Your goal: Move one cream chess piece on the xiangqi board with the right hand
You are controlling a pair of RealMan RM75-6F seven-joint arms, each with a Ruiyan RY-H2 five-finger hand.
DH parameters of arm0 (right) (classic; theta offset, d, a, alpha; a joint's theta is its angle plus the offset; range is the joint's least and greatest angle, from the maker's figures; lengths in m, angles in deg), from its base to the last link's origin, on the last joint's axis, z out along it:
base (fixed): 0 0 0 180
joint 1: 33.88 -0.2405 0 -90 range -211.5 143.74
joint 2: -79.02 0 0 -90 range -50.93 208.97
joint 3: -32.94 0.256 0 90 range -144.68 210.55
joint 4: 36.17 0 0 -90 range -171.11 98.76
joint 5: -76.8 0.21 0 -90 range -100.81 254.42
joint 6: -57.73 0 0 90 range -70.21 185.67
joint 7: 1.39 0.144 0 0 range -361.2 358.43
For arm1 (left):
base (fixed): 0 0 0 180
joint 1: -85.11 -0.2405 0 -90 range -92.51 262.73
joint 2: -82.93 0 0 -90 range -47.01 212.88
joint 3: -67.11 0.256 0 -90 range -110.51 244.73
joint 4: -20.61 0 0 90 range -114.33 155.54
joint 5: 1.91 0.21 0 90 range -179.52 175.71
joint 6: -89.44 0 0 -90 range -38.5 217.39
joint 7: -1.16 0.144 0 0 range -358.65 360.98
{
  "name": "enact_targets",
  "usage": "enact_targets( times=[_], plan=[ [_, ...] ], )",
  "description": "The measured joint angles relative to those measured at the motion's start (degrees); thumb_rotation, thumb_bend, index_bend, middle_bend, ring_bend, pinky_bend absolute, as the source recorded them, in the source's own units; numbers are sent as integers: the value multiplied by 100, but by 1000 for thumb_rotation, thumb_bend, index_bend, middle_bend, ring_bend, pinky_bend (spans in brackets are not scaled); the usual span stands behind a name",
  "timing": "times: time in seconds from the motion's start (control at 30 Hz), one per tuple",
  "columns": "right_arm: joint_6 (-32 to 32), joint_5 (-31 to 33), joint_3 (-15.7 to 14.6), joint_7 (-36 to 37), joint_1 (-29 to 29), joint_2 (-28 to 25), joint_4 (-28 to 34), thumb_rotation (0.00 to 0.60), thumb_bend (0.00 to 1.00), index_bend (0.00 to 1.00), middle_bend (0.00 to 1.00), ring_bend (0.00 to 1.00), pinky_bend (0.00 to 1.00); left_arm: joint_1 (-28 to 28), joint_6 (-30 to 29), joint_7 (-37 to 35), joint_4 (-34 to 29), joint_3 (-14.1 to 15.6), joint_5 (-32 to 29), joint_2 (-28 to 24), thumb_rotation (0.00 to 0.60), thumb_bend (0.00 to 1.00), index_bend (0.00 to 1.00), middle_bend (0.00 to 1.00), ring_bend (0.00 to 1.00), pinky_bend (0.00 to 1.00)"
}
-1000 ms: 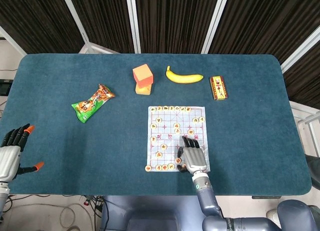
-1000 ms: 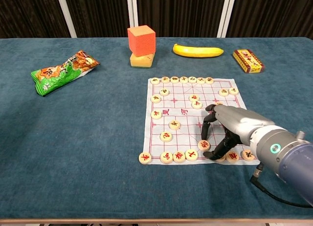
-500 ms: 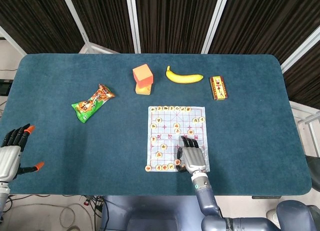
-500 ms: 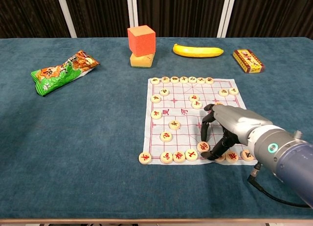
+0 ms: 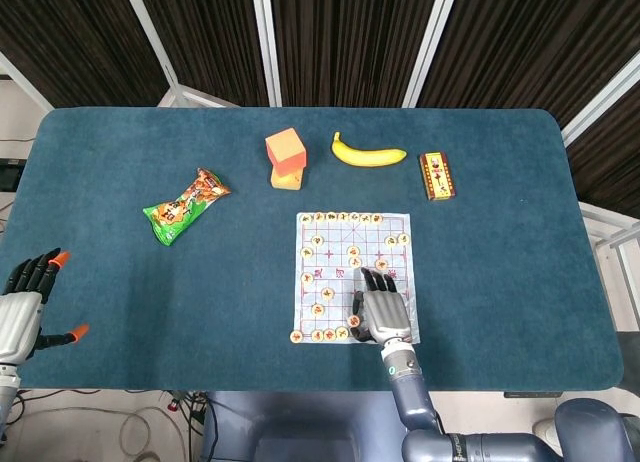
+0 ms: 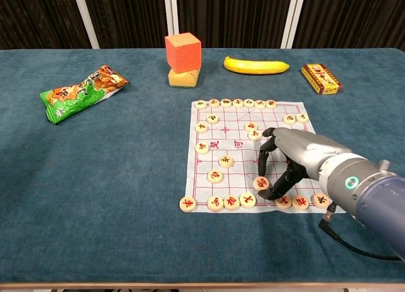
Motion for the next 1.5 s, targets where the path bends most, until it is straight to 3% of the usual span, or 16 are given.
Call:
enact_targets(
  times=[0.33,0.9,1.13,1.5],
  plan=[
    [-40,-23,133,-139,-193,190,-166,600,320,535,64,26,0,0,9,-41,1,-7,-16,-10,600,0,0,0,0,0],
    [-3,28,110,-203,-233,278,-169,600,320,534,64,26,0,5,31,-40,-19,-10,-45,-15,600,0,0,0,0,0],
    [57,-95,88,-174,-227,317,-213,600,320,434,64,26,0,1,25,-45,-31,-16,-59,-17,600,0,0,0,0,0],
    [144,-168,73,-219,-198,308,-167,600,319,397,64,26,0,-3,28,-56,-55,-18,-72,-29,600,0,0,0,0,0]
  ],
)
